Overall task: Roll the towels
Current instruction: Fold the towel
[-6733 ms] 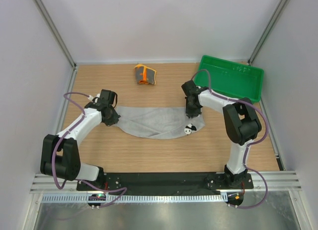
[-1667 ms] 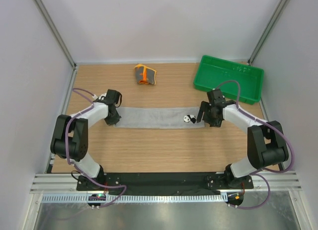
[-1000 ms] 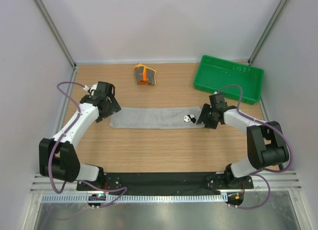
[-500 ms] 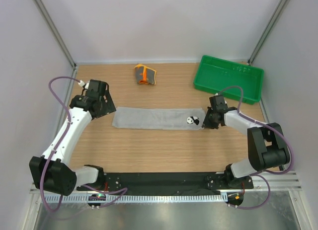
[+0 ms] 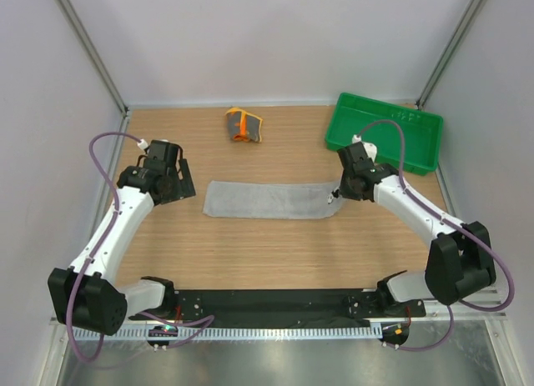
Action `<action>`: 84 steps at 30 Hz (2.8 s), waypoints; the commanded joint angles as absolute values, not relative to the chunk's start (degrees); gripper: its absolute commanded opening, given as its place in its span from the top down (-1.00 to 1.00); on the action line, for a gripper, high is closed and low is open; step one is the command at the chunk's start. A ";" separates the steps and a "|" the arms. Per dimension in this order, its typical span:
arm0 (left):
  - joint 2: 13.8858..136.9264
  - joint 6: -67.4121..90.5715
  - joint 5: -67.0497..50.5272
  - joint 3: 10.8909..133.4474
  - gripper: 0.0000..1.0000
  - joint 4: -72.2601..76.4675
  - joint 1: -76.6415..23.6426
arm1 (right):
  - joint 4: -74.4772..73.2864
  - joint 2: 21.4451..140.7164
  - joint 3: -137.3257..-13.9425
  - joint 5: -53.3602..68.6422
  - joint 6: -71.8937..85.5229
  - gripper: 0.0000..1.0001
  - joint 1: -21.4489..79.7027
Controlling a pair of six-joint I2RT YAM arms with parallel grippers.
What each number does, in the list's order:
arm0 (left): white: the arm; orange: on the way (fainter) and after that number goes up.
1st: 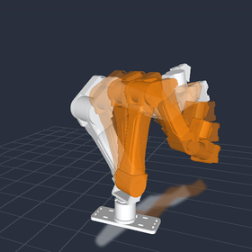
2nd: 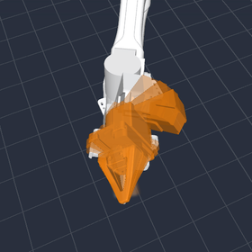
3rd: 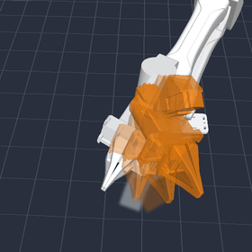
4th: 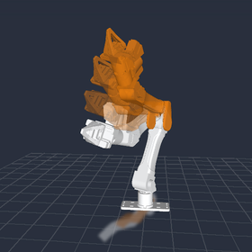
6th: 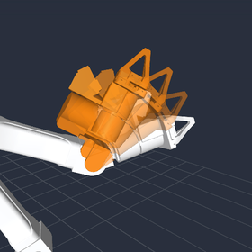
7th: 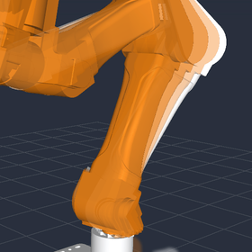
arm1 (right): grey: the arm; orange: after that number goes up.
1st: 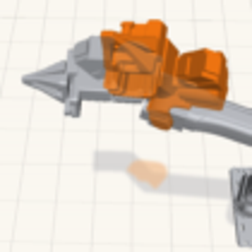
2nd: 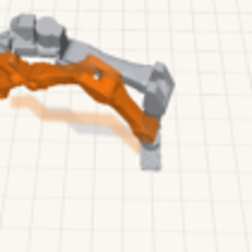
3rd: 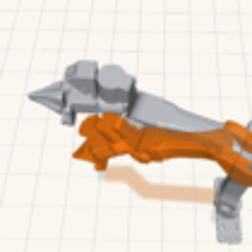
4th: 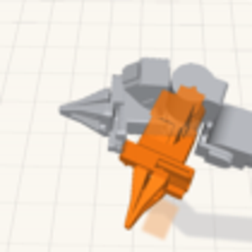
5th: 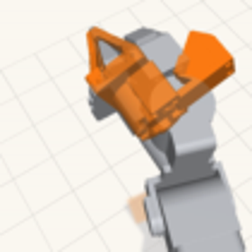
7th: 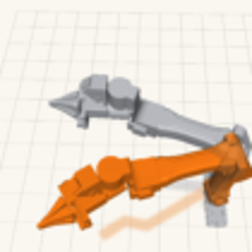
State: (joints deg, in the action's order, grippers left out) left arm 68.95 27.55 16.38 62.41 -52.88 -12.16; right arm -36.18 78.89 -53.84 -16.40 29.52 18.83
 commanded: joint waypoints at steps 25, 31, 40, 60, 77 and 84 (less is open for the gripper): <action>67.15 26.98 19.07 62.23 -0.74 -51.77 -10.63 | -39.11 104.84 -97.20 -10.64 34.36 0.98 47.37; 66.45 27.25 20.13 62.05 -0.74 -51.94 -10.28 | -37.18 110.12 -102.91 -8.79 35.68 0.98 49.92; 65.83 27.33 20.74 62.05 -0.74 -51.86 -9.93 | -35.86 116.01 -108.45 -7.21 36.56 0.98 52.29; 65.48 27.42 20.74 61.87 -0.74 -51.94 -9.32 | -27.25 125.85 -109.25 1.58 37.62 0.93 54.67; 65.74 27.69 21.80 61.44 -0.73 -52.21 -9.14 | -23.47 125.17 -113.47 3.52 35.33 -0.75 54.76; 66.88 27.77 20.66 61.44 -0.72 -52.03 -9.14 | -24.34 114.27 -107.77 4.31 35.33 -0.82 49.14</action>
State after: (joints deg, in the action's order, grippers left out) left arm 67.09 27.83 20.47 61.52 -52.71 -9.61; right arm -25.26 123.50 -109.14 4.25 36.23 52.56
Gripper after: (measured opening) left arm 0.861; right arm 0.910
